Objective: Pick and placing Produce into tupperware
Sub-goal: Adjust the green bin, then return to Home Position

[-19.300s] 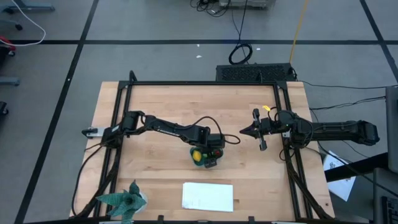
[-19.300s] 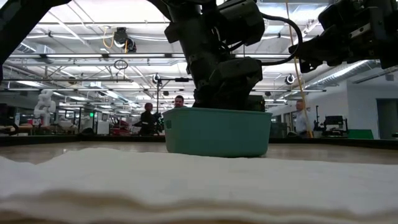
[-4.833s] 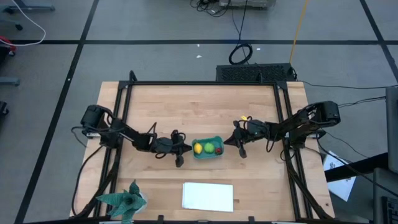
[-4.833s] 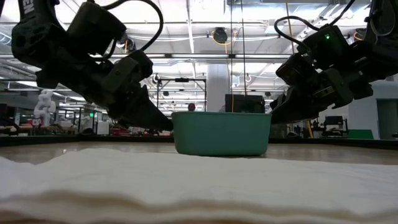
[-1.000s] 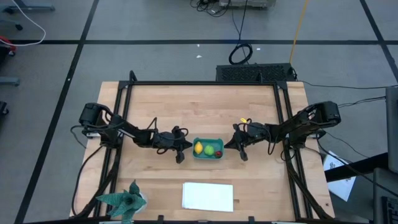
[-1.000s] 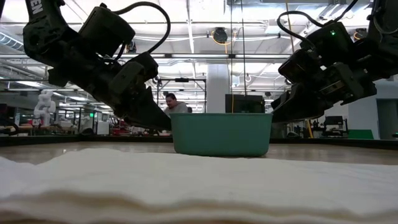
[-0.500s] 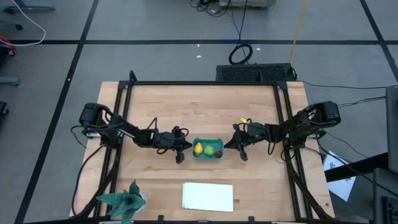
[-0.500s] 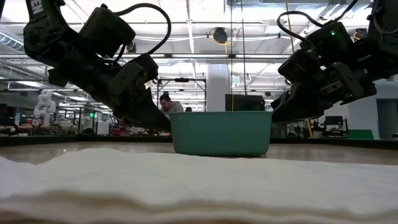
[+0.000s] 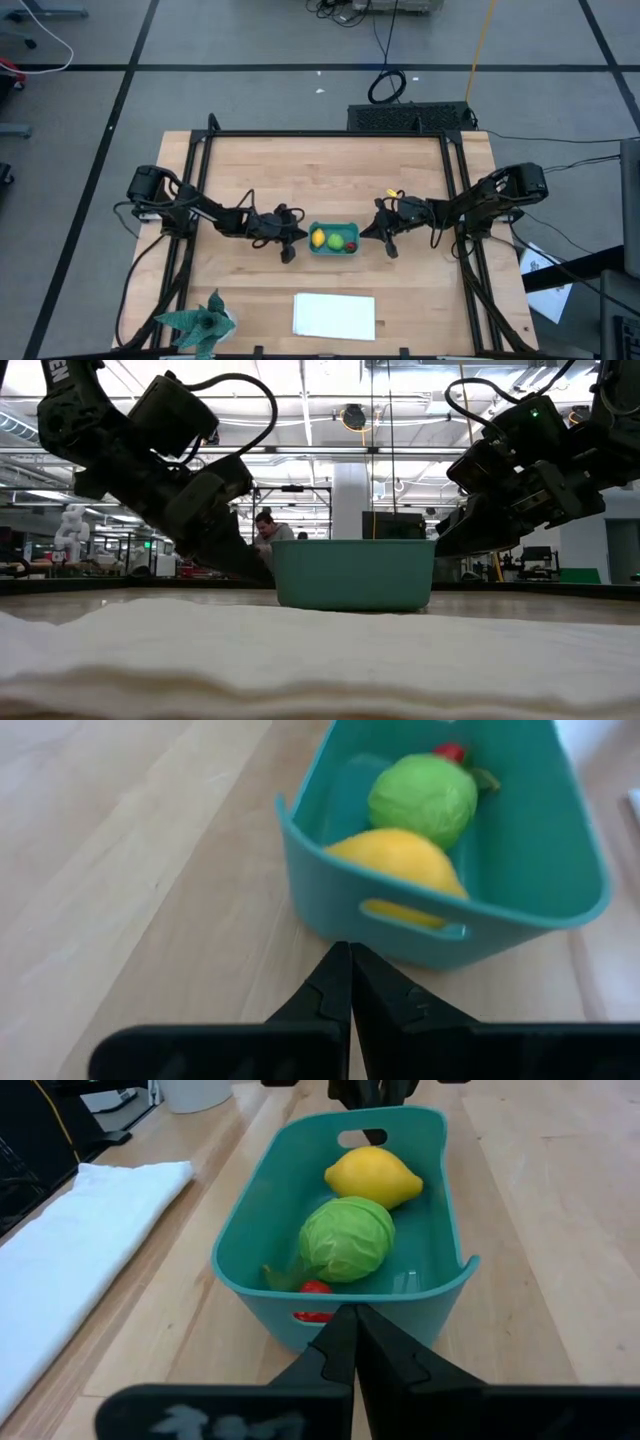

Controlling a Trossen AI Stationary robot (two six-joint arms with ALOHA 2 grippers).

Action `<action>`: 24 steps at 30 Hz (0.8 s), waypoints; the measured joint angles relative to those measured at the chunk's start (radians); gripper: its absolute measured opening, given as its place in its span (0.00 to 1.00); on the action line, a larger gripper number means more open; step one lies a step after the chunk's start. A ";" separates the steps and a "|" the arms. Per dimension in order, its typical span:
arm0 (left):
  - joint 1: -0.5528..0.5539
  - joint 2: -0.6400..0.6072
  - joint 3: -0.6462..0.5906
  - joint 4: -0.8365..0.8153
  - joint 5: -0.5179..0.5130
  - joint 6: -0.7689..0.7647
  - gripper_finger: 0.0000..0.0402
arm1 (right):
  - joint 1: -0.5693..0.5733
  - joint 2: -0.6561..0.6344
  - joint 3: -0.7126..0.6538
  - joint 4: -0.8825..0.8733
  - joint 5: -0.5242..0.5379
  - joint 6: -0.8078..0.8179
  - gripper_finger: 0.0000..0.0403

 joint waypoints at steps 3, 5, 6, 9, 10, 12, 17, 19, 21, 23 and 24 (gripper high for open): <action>0.000 -0.006 0.000 -0.035 0.000 0.000 0.01 | 0.000 0.000 0.000 0.000 0.000 0.000 0.00; 0.000 -0.019 0.000 -0.054 -0.002 0.001 0.01 | 0.000 0.000 0.000 0.000 0.000 0.000 0.00; 0.000 -0.025 0.000 -0.060 -0.005 0.001 0.01 | 0.000 0.000 0.000 -0.003 0.000 0.001 0.00; 0.000 -0.056 0.000 -0.085 -0.008 0.005 0.01 | -0.002 0.000 0.000 -0.011 0.000 0.002 0.00; 0.000 -0.064 0.000 -0.086 -0.009 0.005 0.01 | -0.002 0.000 0.000 -0.014 0.000 0.002 0.00; 0.000 -0.072 0.000 -0.090 -0.011 0.009 0.01 | -0.007 0.000 0.000 -0.022 0.000 0.002 0.00; -0.004 -0.079 -0.001 -0.128 -0.025 0.015 0.01 | -0.017 0.000 -0.001 -0.049 0.000 0.003 0.00; -0.004 -0.079 -0.001 -0.145 -0.029 0.016 0.01 | -0.018 -0.003 -0.002 -0.062 0.000 0.003 0.00; -0.007 -0.079 -0.001 -0.152 -0.030 0.028 0.01 | -0.018 -0.018 -0.008 -0.081 -0.001 -0.001 0.00; -0.015 -0.079 -0.001 -0.154 -0.038 0.047 0.01 | -0.018 -0.047 -0.023 -0.093 -0.001 -0.004 0.00; -0.020 -0.079 -0.001 -0.151 -0.039 0.058 0.01 | -0.018 -0.066 -0.033 -0.094 -0.001 -0.005 0.00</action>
